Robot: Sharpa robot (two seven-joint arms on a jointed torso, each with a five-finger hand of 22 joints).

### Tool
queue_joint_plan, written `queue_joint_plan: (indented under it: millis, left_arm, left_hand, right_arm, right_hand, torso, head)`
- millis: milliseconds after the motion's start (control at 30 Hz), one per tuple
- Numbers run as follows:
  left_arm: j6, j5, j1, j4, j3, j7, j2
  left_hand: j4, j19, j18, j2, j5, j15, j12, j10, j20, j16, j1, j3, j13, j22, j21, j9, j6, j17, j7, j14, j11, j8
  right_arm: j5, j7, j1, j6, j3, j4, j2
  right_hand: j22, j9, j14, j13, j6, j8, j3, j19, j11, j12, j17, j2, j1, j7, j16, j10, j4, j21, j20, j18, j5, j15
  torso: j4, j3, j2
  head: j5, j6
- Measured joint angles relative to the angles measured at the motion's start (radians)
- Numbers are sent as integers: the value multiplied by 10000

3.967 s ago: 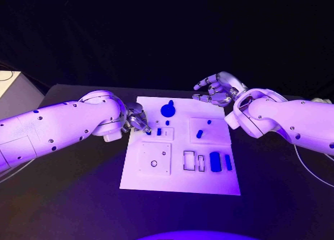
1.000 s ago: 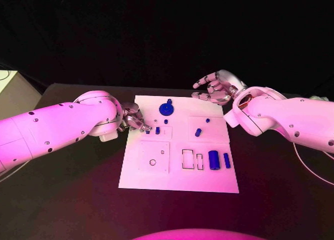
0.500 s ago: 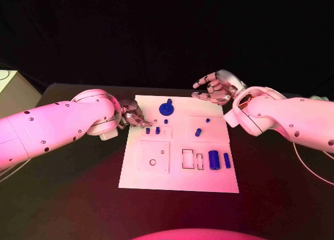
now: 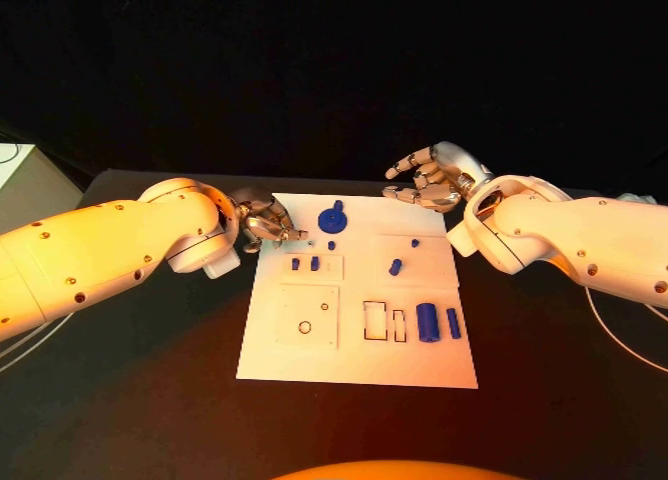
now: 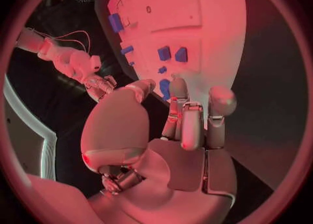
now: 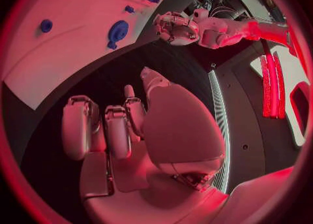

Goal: Assemble the parts on the task board

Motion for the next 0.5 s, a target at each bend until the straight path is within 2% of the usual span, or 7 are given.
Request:
queue_joint_plan:
  millis: [33,67,133,167,200,267,500]
  left_arm:
    - [-118,52,0,2,0,215,-15]
    - [-158,64,0,3,0,291,-19]
    - [-560,137,-2,29,-14,1108,-41]
    - [-604,137,-3,34,-18,1204,-41]
    - [-783,124,-11,56,-41,1596,-38]
    - [-1061,24,-37,78,-81,2188,-24]
    - [-1851,-1076,-189,-12,-223,3828,228]
  left_hand:
    - [-163,-654,208,43,0,105,-253,-431,93,-478,560,247,-162,-952,-645,-149,-266,-347,129,-411,146,-168]
    - [-286,-937,291,58,0,164,-399,-671,147,-701,898,396,-262,-1340,-936,-242,-376,-551,204,-629,211,-265]
    - [-660,-1498,306,48,0,378,-916,-1343,337,-1426,1741,930,-663,-2106,-1563,-654,-648,-1441,478,-1419,450,-591]
    - [-764,-1617,335,40,0,440,-1065,-1507,382,-1719,1917,1063,-776,-2212,-1680,-773,-707,-1807,536,-1753,514,-683]
    - [-970,-1787,337,-4,-2,506,-1318,-1724,457,-2080,2175,1266,-1015,-2314,-1820,-1027,-778,-2300,609,-2197,595,-867]
    - [-1316,-1881,337,-90,-117,559,-1622,-1917,547,-2295,2449,1438,-1352,-2338,-1854,-1434,-833,-2716,664,-2529,644,-1149]
    - [-1640,-2166,336,-171,-146,672,-2451,-2326,656,-2890,2408,1464,-2223,-2245,-1805,-2270,-750,-3942,700,-3399,807,-1511]
  right_arm:
    - [1,2,0,0,0,0,-2]
    - [1,3,0,0,0,0,-3]
    - [3,13,0,-4,-4,-7,-12]
    - [4,15,0,-4,-4,-8,-13]
    - [6,21,0,-6,-4,-19,-15]
    - [12,33,0,-9,-4,-38,-16]
    - [51,101,0,-15,-2,-78,0]
  right_hand:
    - [0,0,0,0,0,0,0,0,0,0,0,0,0,0,0,0,0,-20,0,-1,0,0]
    - [0,0,0,0,0,0,0,0,0,0,0,0,0,0,0,0,0,-43,0,0,0,0]
    - [-1,0,0,0,0,0,0,0,-2,-95,0,0,0,0,-80,-49,0,-177,0,0,16,0]
    - [-1,0,0,0,0,0,0,0,-5,-130,0,0,0,0,-118,-96,0,-237,0,0,30,0]
    - [-1,0,0,0,0,0,33,0,-7,-189,-1,0,0,0,-185,-161,-25,-353,0,98,39,0]
    - [-1,0,0,0,0,0,70,-5,-17,-232,-1,0,0,0,-233,-201,-14,-485,5,160,39,0]
    - [-2,0,0,0,0,0,70,-37,-17,-327,8,0,0,0,-288,-271,-14,-602,37,160,39,0]
  torso:
    - [0,0,1]
    - [1,1,2]
    - [3,0,4]
    - [3,0,4]
    - [3,0,4]
    - [8,-5,3]
    - [6,-12,-9]
  head:
    - [-4,7]
    - [-6,13]
    - [-16,41]
    - [-21,49]
    - [-25,62]
    - [-38,78]
    - [-65,132]
